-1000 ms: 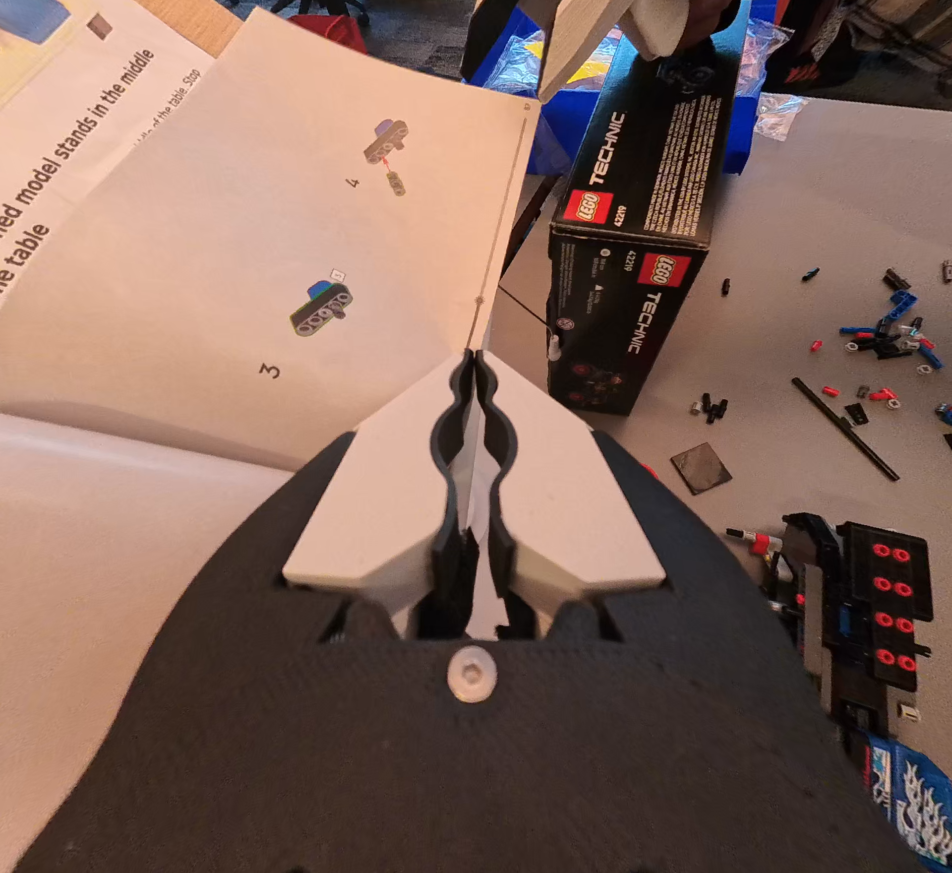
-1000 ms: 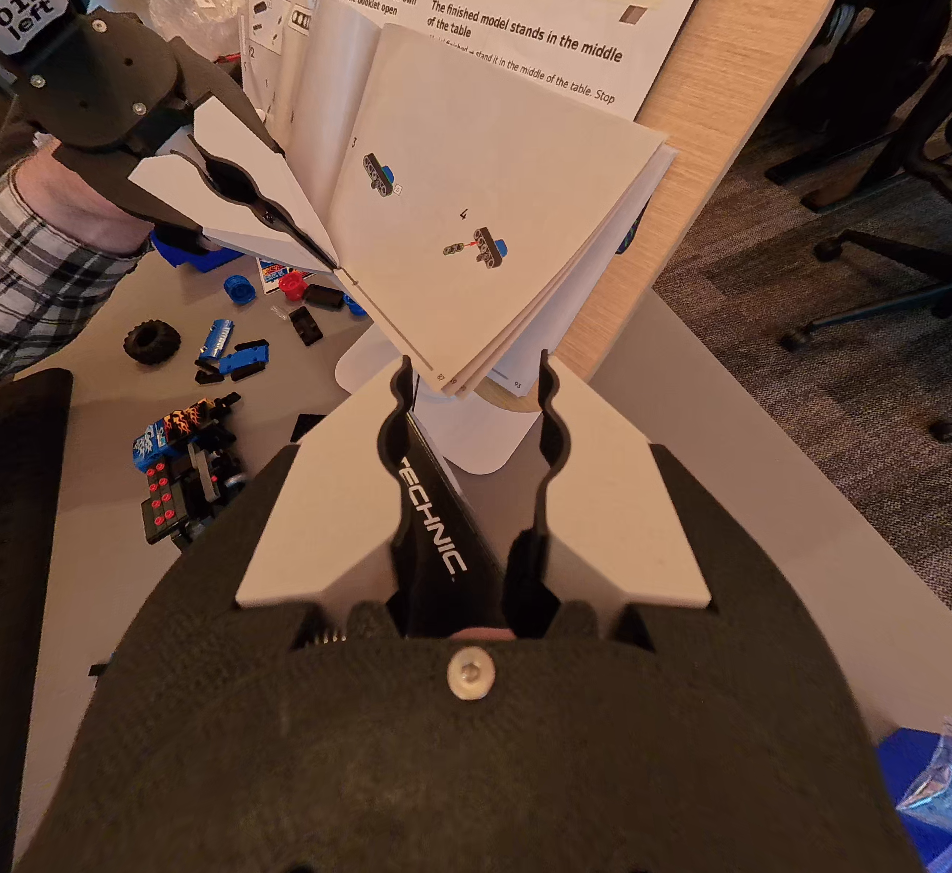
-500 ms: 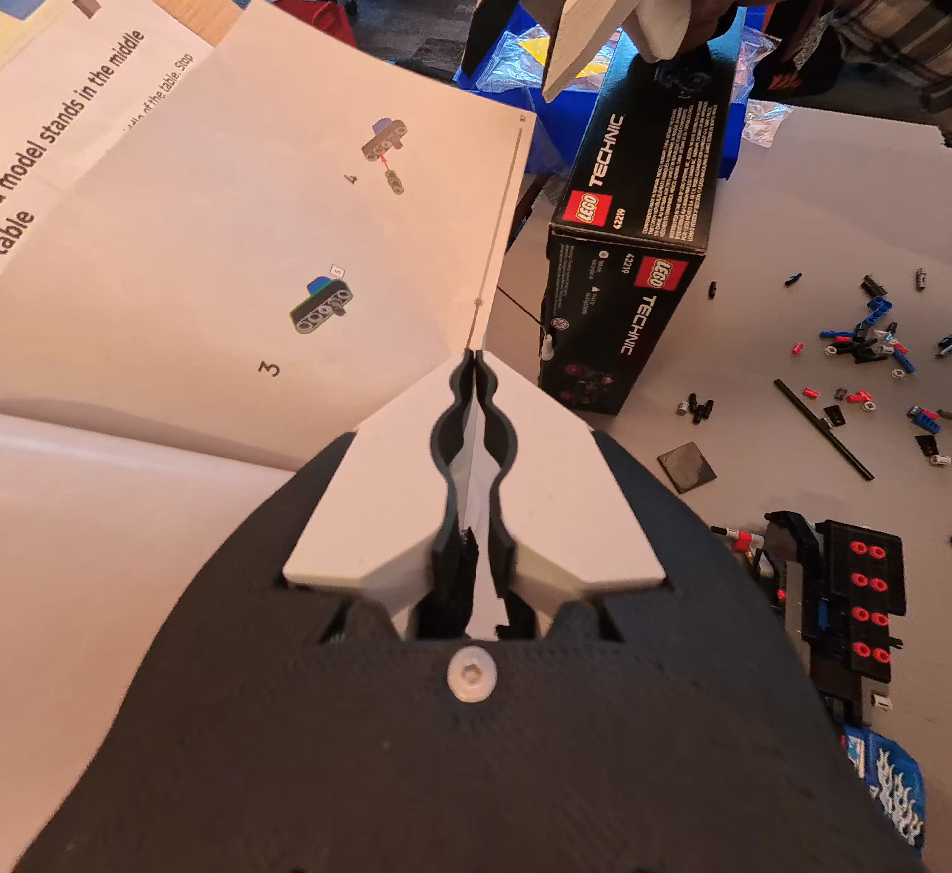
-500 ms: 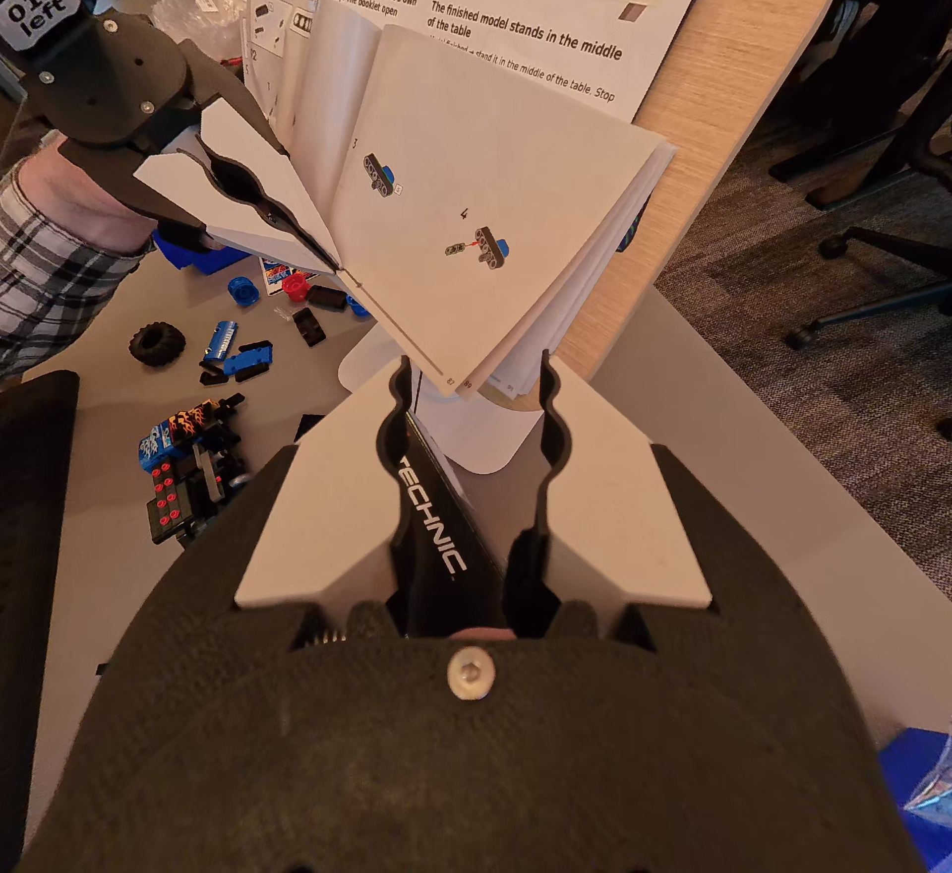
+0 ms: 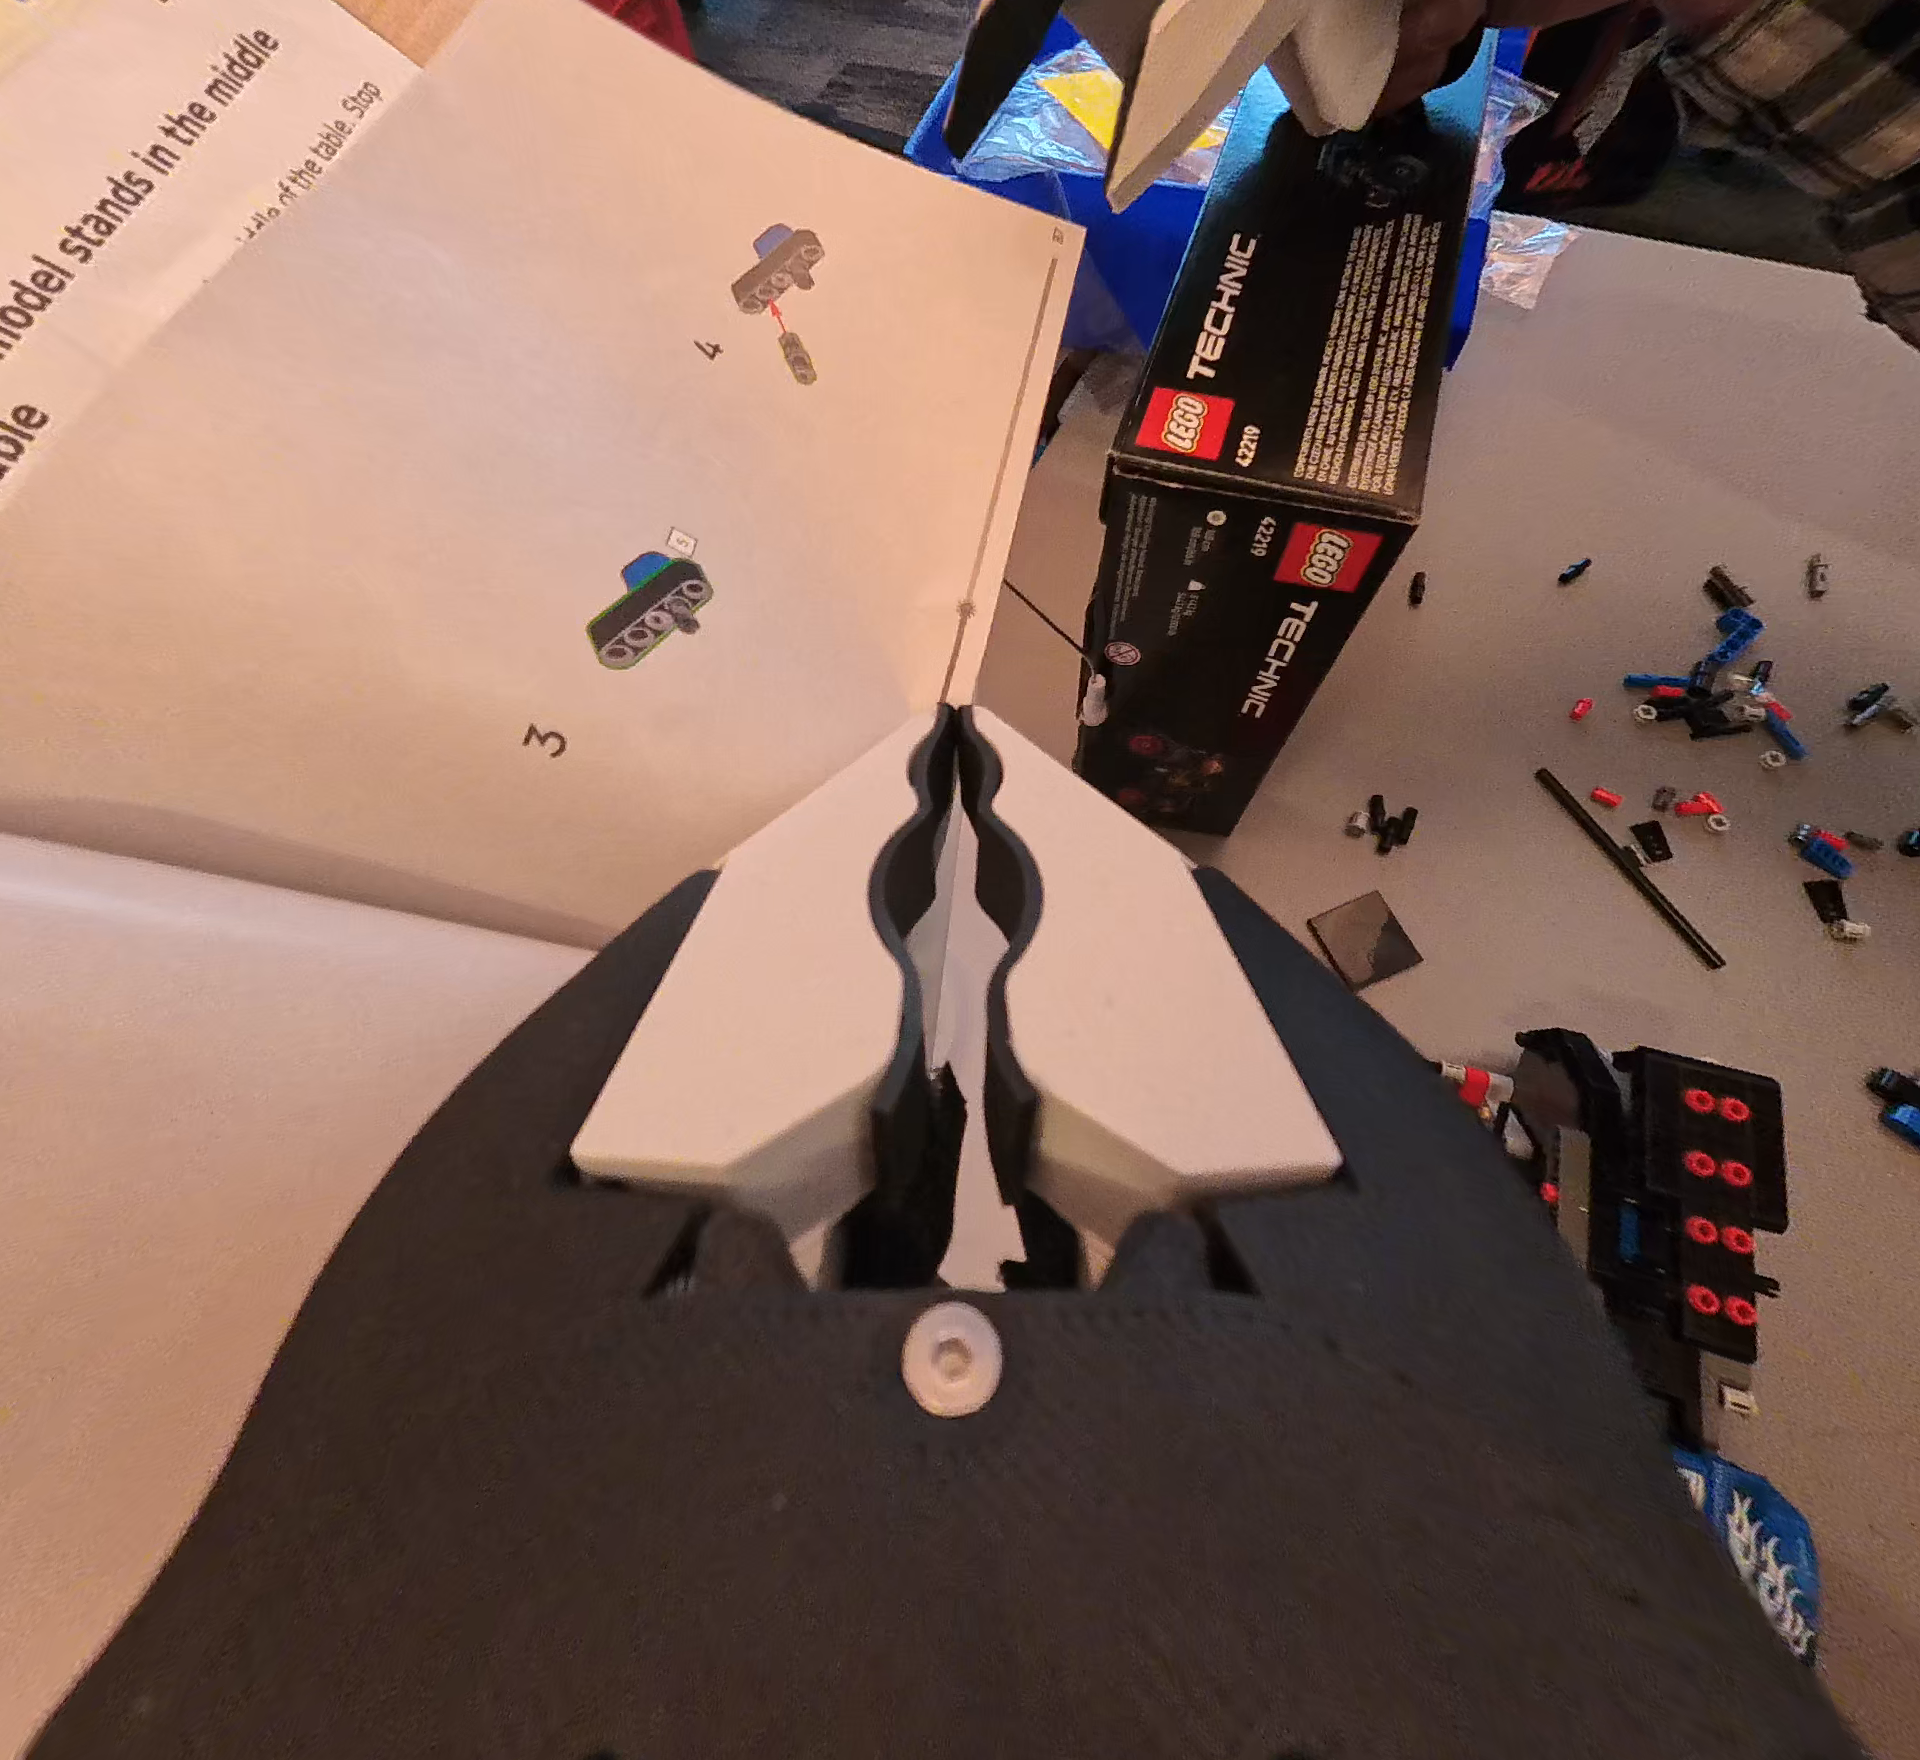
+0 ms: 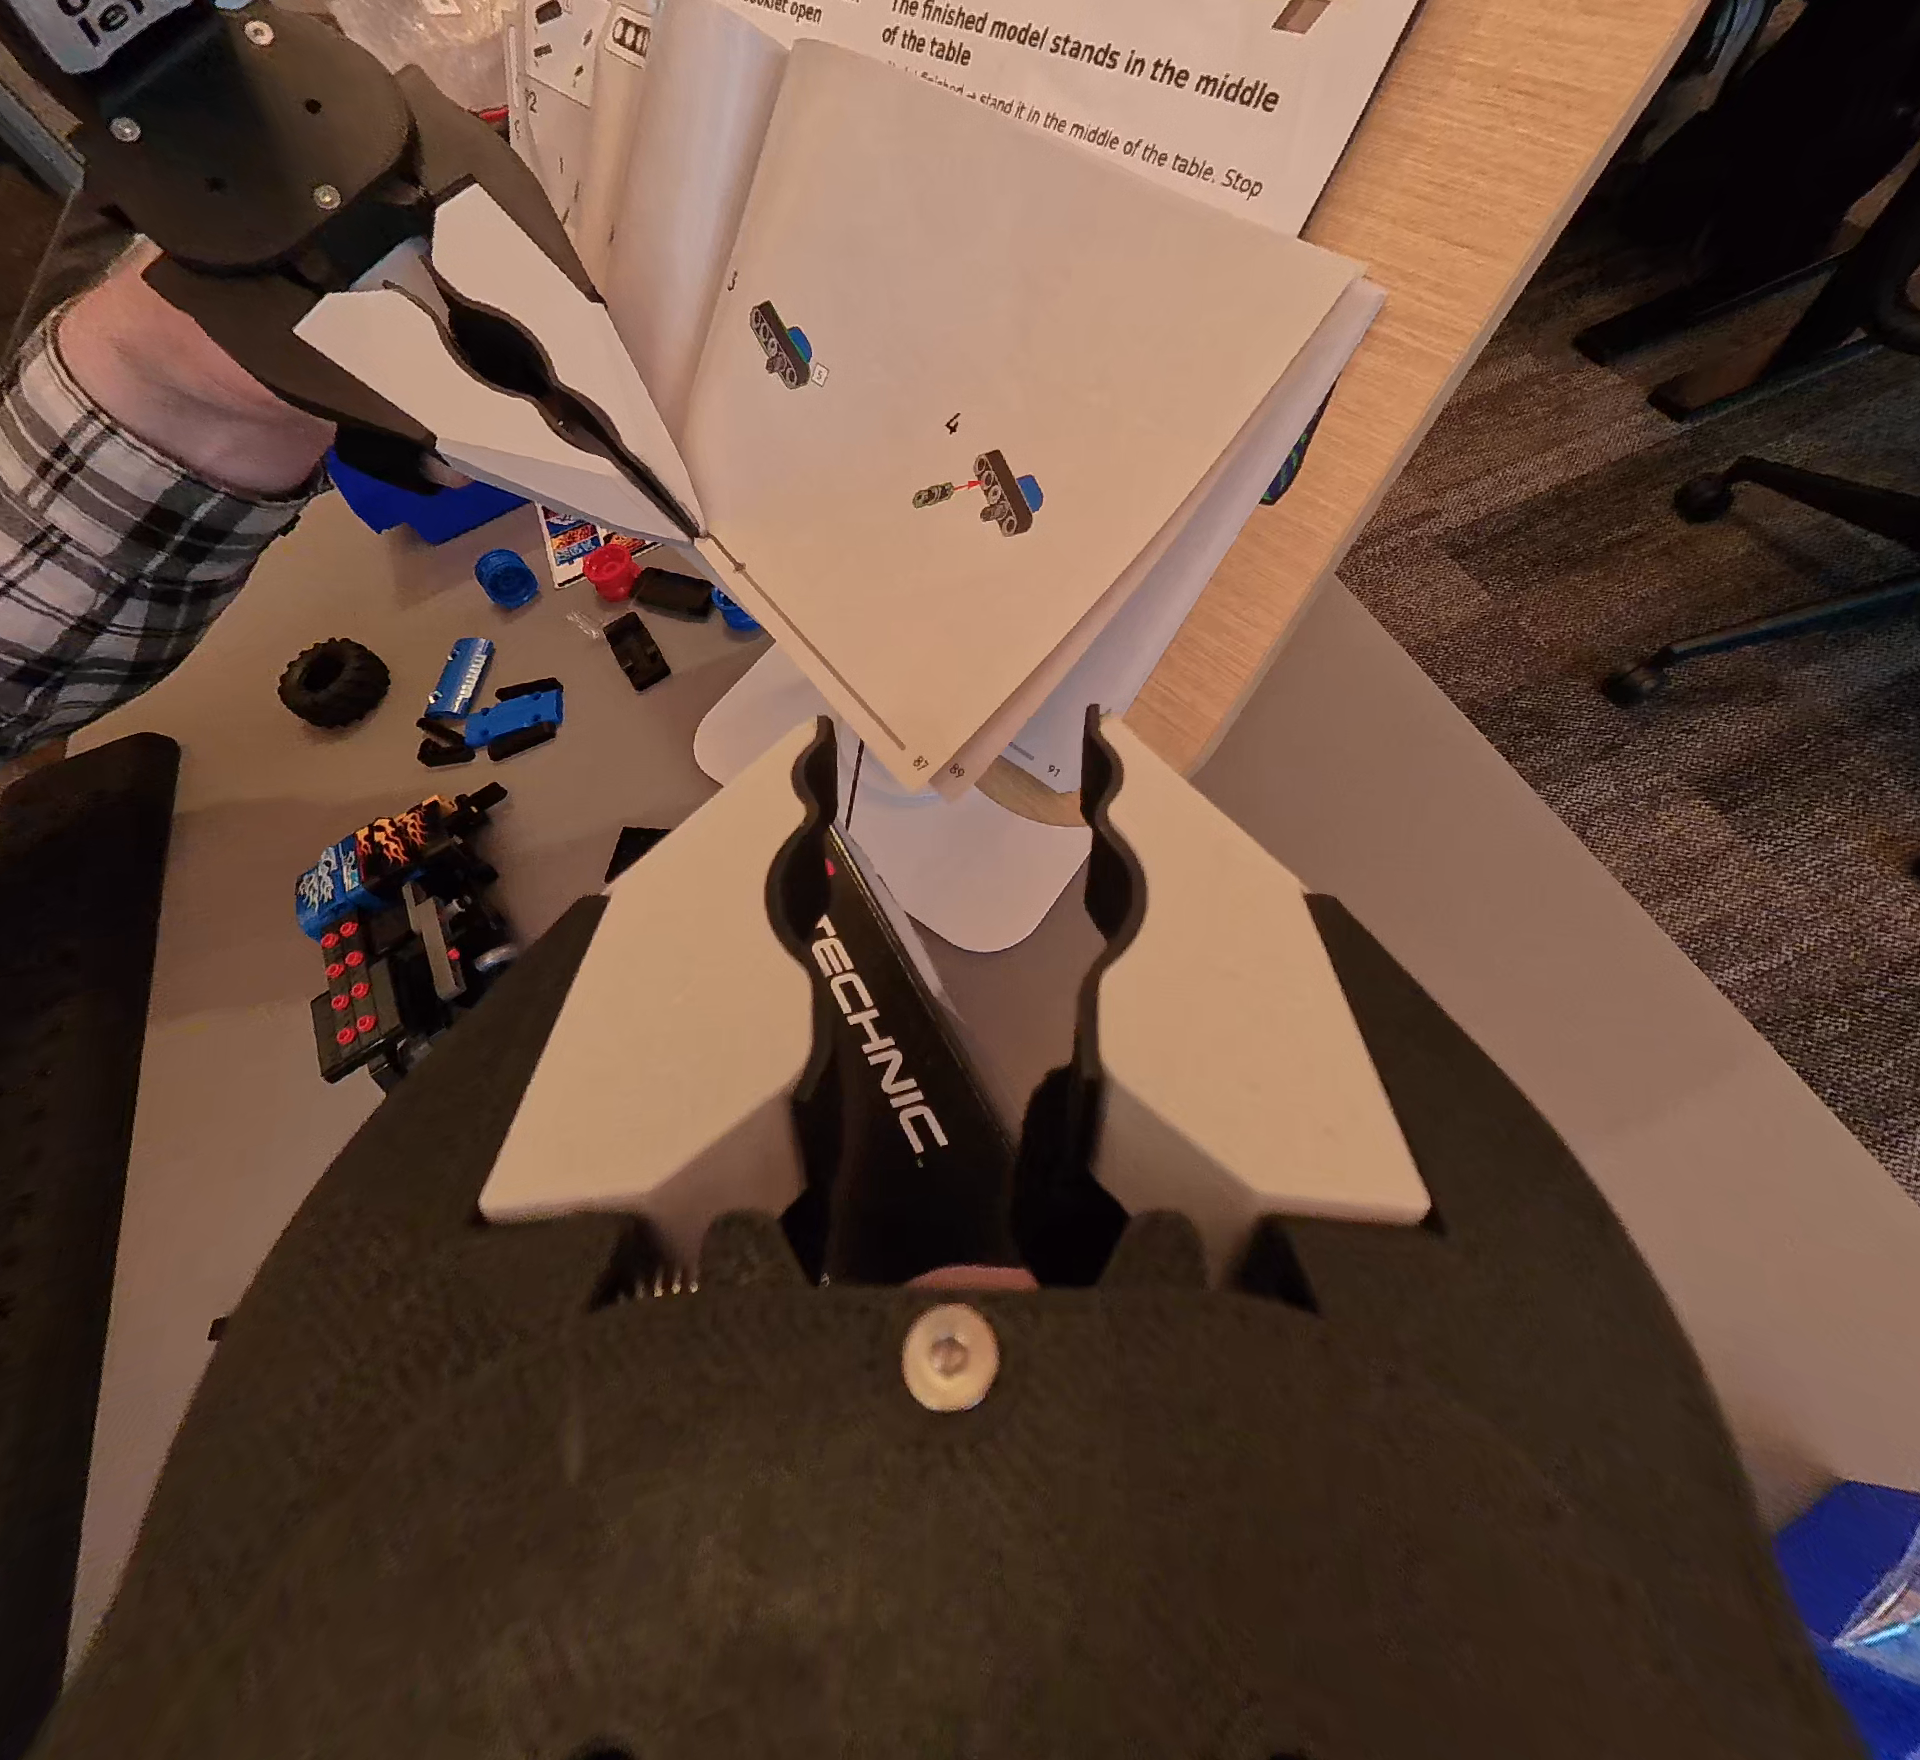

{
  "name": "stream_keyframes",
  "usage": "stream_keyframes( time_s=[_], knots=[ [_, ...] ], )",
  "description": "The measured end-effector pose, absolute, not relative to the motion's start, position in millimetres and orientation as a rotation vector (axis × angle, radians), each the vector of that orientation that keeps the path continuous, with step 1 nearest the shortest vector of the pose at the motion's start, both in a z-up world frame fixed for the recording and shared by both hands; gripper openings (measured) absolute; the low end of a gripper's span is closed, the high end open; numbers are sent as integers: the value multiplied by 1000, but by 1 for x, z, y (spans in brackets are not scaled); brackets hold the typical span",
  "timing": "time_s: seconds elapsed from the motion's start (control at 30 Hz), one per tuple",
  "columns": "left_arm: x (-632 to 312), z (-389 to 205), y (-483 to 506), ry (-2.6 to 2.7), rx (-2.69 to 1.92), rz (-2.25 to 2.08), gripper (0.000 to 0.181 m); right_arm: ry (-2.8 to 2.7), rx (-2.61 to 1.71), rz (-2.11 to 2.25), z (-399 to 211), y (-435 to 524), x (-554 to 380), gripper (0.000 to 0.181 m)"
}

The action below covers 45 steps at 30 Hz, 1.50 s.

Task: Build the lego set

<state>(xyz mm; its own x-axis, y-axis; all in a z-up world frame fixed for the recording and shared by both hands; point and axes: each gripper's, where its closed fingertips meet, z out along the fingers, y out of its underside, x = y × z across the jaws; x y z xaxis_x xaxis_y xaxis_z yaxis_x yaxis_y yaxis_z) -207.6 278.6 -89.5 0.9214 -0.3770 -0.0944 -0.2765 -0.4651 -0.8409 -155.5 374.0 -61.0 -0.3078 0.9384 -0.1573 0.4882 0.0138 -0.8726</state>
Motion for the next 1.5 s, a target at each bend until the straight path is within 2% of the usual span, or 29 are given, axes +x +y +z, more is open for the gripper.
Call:
stream_keyframes(
  time_s=[0.43,0.67,0.97,1.2,1.5],
  knots=[
    [-208,-89,279,449,-2097,-167,0,-1844,-1456,1250,-63,372,-154,41],
    [-208,-89,279,444,-2100,-174,0,-1884,-1430,1289,-62,365,-150,19],
    [-208,-89,278,444,-2099,-175,0,-1923,-1492,1296,-70,363,-148,21],
    [-208,-89,278,446,-2098,-174,0,-1966,-1463,1308,-71,357,-147,10],
    [-208,-90,278,448,-2099,-171,0,-1964,-1435,1296,-69,354,-152,10]
  ],
)
